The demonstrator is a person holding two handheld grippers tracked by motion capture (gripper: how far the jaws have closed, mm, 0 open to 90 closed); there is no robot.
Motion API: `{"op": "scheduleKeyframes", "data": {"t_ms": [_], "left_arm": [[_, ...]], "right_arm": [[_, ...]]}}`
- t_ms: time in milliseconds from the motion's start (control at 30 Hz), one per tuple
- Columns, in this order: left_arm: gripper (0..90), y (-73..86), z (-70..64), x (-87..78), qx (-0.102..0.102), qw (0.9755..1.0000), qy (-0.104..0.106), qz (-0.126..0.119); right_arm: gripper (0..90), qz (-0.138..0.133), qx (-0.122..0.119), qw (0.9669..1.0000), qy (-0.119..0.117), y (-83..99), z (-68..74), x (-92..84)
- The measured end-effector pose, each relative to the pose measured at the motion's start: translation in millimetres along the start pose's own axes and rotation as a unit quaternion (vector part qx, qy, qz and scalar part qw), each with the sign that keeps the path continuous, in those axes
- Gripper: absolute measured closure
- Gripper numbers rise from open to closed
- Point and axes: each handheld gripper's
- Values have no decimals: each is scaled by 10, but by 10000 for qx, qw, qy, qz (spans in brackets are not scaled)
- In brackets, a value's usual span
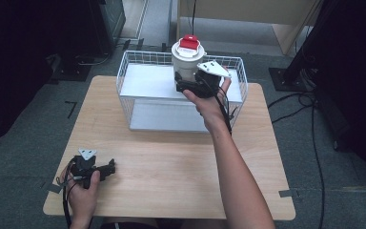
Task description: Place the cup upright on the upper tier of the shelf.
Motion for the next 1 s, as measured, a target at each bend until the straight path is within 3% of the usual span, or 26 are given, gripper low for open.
{"op": "scheduleKeyframes", "data": {"t_ms": [533,1000], "left_arm": [[0,0,1,-1,8,10000,-1,6],[0,0,1,-2,9,10000,0,14]], "right_arm": [[34,37,-67,10000,46,405,-154,-391],[33,-17,17,10000,47,731,-285,-744]]}}
Point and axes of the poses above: each handheld gripper's, and its own axes: x roughly forward along the jaws, y roughly out of its underside, z roughly to its left, and after that the axes turned 13 degrees about z, right-handed
